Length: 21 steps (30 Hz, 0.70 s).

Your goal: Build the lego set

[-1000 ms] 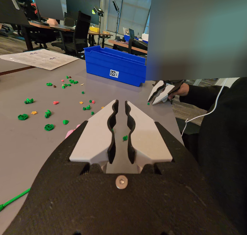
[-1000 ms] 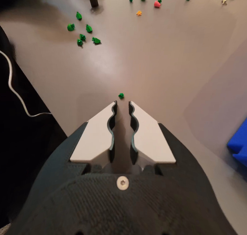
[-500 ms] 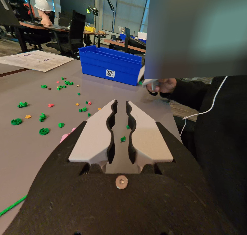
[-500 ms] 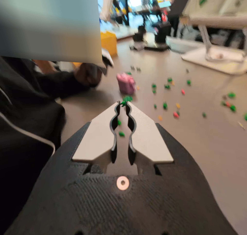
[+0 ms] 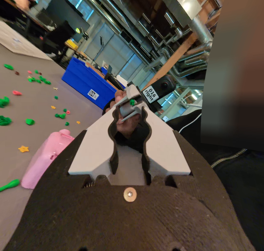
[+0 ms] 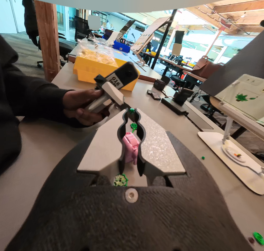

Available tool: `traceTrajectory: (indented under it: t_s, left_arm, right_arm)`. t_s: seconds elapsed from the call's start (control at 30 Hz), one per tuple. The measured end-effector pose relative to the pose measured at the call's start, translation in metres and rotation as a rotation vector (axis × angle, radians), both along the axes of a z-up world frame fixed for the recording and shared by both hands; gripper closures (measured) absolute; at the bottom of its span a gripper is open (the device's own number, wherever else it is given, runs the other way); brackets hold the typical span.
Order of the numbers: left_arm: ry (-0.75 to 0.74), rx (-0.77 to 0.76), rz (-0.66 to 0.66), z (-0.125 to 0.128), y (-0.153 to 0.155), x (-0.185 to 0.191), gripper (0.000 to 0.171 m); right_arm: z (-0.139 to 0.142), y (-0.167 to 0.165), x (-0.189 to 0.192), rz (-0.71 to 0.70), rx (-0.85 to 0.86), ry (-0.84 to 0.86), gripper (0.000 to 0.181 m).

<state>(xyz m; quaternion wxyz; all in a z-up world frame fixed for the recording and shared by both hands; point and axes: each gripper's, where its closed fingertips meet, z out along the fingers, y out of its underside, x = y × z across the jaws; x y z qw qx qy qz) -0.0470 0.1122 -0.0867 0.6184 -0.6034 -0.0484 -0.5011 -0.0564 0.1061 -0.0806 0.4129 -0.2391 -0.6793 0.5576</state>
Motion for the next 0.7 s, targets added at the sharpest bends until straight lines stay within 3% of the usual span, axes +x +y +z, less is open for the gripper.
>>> traceTrajectory:
  t_s: [0.23, 0.47, 0.7]
  left_arm:
    - [-0.121, -0.041, -0.134, -0.003, 0.001, 0.012, 0.157]
    - [-0.137, -0.048, -0.104, -0.005, 0.001, 0.004, 0.171]
    - [-0.137, -0.058, -0.109, -0.007, 0.002, 0.005, 0.17]
  right_arm:
    - [-0.012, -0.003, -0.001, -0.064, 0.184, 0.073, 0.175]
    - [-0.013, 0.001, 0.002, -0.049, 0.153, 0.059, 0.175]
    - [-0.014, 0.001, 0.003, -0.066, 0.214, 0.077, 0.175]
